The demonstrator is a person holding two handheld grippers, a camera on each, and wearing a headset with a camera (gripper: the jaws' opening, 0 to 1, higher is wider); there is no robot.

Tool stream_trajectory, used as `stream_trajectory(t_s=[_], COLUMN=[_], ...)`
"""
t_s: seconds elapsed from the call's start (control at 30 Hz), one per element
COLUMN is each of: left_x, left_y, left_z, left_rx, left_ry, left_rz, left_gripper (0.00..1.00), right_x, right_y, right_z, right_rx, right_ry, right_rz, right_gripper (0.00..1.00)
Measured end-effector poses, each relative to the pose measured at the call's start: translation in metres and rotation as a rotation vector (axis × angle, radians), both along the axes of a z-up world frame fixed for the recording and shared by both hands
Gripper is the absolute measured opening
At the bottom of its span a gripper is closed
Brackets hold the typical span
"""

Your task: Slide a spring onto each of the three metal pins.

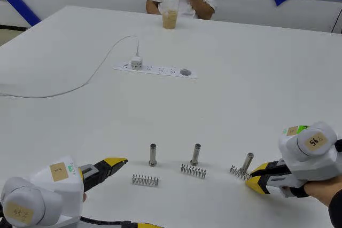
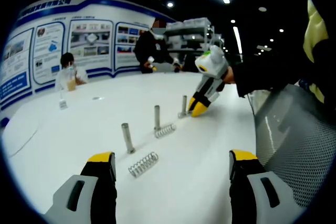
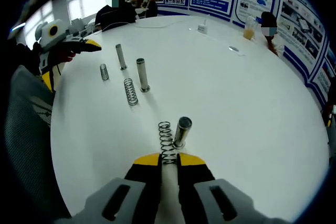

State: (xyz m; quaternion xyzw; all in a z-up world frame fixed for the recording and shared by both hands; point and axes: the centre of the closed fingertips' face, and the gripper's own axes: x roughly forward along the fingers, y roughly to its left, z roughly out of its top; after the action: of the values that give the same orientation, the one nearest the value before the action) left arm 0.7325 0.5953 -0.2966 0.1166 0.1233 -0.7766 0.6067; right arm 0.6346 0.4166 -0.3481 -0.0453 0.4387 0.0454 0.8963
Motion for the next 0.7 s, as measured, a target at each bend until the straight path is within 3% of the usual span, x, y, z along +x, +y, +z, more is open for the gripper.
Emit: stream_trajectory(t_s=[0.43, 0.7], left_x=[-0.005, -0.014], left_y=[0.0, 0.0], left_z=[-0.001, -0.005], left_rx=[0.002, 0.015], left_ry=[0.005, 0.008], left_rz=[-0.018, -0.048], left_gripper=[0.89, 0.84], right_x=[0.0, -0.006], right_y=[0.001, 0.017], right_z=[-0.001, 0.003], right_rx=[0.022, 0.025], right_ry=[0.022, 0.028], right_rz=[0.006, 0.028], right_gripper=[0.12, 0.11])
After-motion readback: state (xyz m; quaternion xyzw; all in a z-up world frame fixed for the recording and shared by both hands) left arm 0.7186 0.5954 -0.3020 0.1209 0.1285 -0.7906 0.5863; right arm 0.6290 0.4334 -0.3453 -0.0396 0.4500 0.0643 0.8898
